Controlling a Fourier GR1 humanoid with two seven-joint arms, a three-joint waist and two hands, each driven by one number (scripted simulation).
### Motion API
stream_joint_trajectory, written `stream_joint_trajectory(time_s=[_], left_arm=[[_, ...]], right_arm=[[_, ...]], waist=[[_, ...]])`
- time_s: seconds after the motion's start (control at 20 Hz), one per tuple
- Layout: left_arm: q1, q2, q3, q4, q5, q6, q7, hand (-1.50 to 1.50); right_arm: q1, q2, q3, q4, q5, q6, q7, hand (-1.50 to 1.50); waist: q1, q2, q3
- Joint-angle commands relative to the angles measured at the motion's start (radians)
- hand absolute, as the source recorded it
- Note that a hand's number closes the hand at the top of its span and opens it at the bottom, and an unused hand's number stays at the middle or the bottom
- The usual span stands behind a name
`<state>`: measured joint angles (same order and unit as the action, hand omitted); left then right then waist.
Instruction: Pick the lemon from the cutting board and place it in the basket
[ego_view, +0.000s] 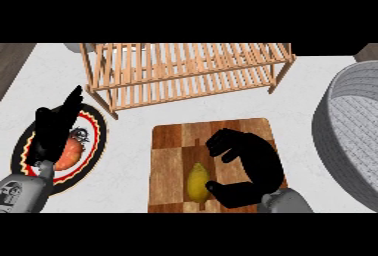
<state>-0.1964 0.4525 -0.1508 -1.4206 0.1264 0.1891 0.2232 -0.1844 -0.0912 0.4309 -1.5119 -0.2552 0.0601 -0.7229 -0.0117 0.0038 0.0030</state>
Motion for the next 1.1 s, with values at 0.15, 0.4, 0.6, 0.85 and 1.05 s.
stream_joint_trajectory(time_s=[0.15, 0.4, 0.6, 0.85, 1.05], left_arm=[[0.026, -0.043, -0.015, 0.007, -0.011, 0.013, -0.012, 0.00], [0.015, -0.040, -0.003, 0.032, -0.014, 0.022, -0.001, 0.00], [0.031, -0.075, -0.034, 0.025, -0.028, 0.031, -0.014, 0.00], [0.022, -0.038, -0.003, 0.010, -0.014, 0.004, -0.009, 0.00], [0.000, -0.047, -0.002, 0.011, -0.010, -0.031, -0.006, 0.00]], right_arm=[[0.203, 0.055, 0.156, -0.149, 0.299, -0.394, 0.054, -1.50], [0.182, -0.247, 0.026, -0.183, 0.501, -0.429, 0.306, -1.50], [0.168, -0.482, 0.025, -0.279, 0.578, -0.251, 0.501, -1.50], [0.206, -0.656, 0.073, -0.513, 0.509, 0.012, 0.714, -1.50], [0.183, -0.665, 0.049, -0.715, 0.429, 0.106, 0.932, -1.50]], waist=[[-0.014, -0.014, -0.006], [-0.044, -0.018, -0.012], [-0.032, -0.017, -0.013], [-0.015, -0.014, -0.009], [0.004, -0.006, -0.005]])
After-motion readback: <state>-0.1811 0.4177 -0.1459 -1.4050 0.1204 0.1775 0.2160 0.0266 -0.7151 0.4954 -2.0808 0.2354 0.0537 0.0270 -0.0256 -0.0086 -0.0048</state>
